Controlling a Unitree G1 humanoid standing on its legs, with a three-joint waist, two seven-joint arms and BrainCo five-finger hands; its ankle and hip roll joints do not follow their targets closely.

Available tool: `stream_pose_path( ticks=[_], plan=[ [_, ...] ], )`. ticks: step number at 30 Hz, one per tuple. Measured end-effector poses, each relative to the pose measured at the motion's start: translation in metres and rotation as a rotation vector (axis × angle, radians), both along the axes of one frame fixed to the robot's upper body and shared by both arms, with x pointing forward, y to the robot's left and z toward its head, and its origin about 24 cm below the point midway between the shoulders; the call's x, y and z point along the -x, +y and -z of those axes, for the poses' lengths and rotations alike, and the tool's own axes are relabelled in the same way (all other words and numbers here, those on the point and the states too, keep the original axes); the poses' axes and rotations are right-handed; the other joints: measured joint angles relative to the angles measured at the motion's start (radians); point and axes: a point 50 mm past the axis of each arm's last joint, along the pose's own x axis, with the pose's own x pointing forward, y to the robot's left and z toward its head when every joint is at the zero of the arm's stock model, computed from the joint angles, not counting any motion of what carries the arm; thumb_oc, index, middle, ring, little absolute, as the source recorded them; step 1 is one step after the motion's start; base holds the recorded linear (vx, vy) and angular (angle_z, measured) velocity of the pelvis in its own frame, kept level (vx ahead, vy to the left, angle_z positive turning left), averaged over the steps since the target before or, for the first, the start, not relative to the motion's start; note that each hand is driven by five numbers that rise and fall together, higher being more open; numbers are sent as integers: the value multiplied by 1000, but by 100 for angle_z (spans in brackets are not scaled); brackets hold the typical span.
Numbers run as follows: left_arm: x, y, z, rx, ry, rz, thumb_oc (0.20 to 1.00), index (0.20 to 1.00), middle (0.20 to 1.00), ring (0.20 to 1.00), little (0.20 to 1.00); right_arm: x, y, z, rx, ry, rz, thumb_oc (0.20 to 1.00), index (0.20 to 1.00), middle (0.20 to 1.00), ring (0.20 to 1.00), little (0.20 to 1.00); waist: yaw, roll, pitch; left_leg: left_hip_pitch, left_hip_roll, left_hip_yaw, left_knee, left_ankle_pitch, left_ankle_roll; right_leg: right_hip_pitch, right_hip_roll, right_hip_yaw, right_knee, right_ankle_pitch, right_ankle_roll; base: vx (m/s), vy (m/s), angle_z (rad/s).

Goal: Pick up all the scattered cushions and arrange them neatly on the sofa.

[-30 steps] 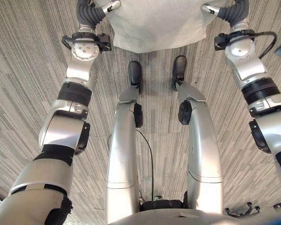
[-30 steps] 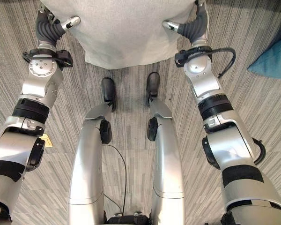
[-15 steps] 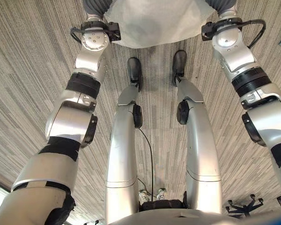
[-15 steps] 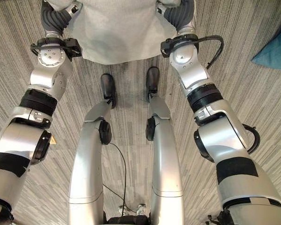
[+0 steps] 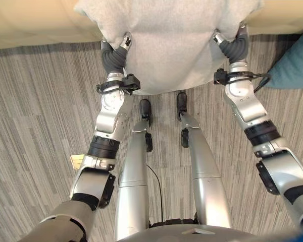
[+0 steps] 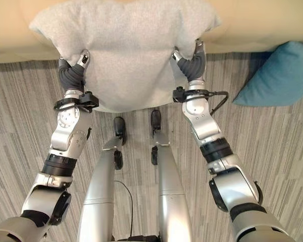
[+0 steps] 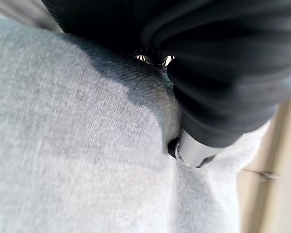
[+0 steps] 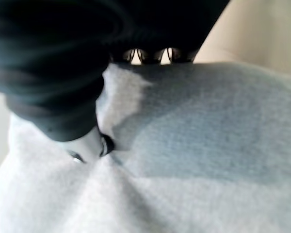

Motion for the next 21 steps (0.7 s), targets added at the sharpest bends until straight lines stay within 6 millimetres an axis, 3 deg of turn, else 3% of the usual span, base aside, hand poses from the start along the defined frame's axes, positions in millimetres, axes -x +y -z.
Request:
stream_pose_path(
  ticks=[2, 3, 5, 6, 7, 8, 10, 13, 18, 21],
  plan=[
    [9, 7, 9, -26, 7, -18, 200, 200, 200, 200, 200, 10, -3, 14, -49, 21, -21, 200, 200, 200, 200, 200, 3, -11, 15, 79, -2, 5, -40, 14, 8, 64, -2, 3, -17, 4, -11, 17, -50, 1],
    [17, 6, 30, -37, 53, -12, 200, 200, 200, 200, 200, 21, 0, 42, -65, 86, -41, 200, 200, 200, 200, 200, 9, -18, 23, 190, -6, 3, -96, 19, 2, 168, -2, -4, -60, 2, -14, 83, -58, 5],
    [20, 10, 31, -56, 52, -13, 200, 200, 200, 200, 200, 26, -8, 48, -96, 104, -32, 200, 200, 200, 200, 200, 14, -17, 32, 258, -3, -7, -144, 27, -6, 234, -6, -17, -90, -1, -18, 148, -74, 10],
    [40, 13, 76, -108, 193, 11, 200, 200, 200, 200, 200, 52, -16, 88, -116, 218, -37, 200, 200, 200, 200, 200, 49, -6, 39, 468, -3, -14, -276, 59, -10, 425, -5, -24, -185, 9, -24, 151, -45, 14],
    [51, 15, 98, -127, 265, 24, 200, 200, 200, 200, 200, 63, -20, 106, -101, 279, -42, 200, 200, 200, 200, 200, 52, 7, -13, 520, -3, -21, -333, 68, -11, 472, -6, -36, -223, 8, -23, 240, -23, 12],
    [55, 16, 107, -135, 293, 32, 200, 200, 200, 200, 200, 66, -21, 114, -99, 307, -43, 200, 200, 200, 200, 200, 55, 12, -33, 551, -2, -23, -362, 73, -14, 499, -6, -41, -241, 8, -23, 185, -2, 13],
    [67, 22, 125, -133, 357, 30, 200, 200, 200, 200, 200, 71, -19, 126, -114, 360, -65, 200, 200, 200, 200, 200, 67, 16, -50, 659, 4, -20, -436, 92, -18, 595, 1, -43, -291, 14, -21, 207, 21, 0],
    [82, 23, 147, -89, 436, 26, 200, 200, 200, 200, 200, 76, -18, 137, -125, 407, -97, 200, 200, 200, 200, 200, 95, 46, -144, 729, 8, -22, -506, 97, -21, 666, 5, -49, -357, 15, -17, 211, 22, 0],
    [89, 28, 154, -95, 460, 31, 200, 200, 200, 200, 200, 80, -24, 147, -101, 458, -127, 200, 200, 200, 200, 200, 93, 58, -204, 907, 17, -21, -616, 115, -13, 843, 20, -49, -467, 30, -8, 186, 12, -1],
    [89, 30, 155, -103, 460, 21, 200, 200, 200, 200, 200, 81, -25, 150, -92, 473, -141, 200, 200, 200, 200, 200, 83, 53, -275, 937, 17, -19, -619, 109, -21, 890, 21, -49, -503, 30, -7, 100, -15, -1]
  ],
)
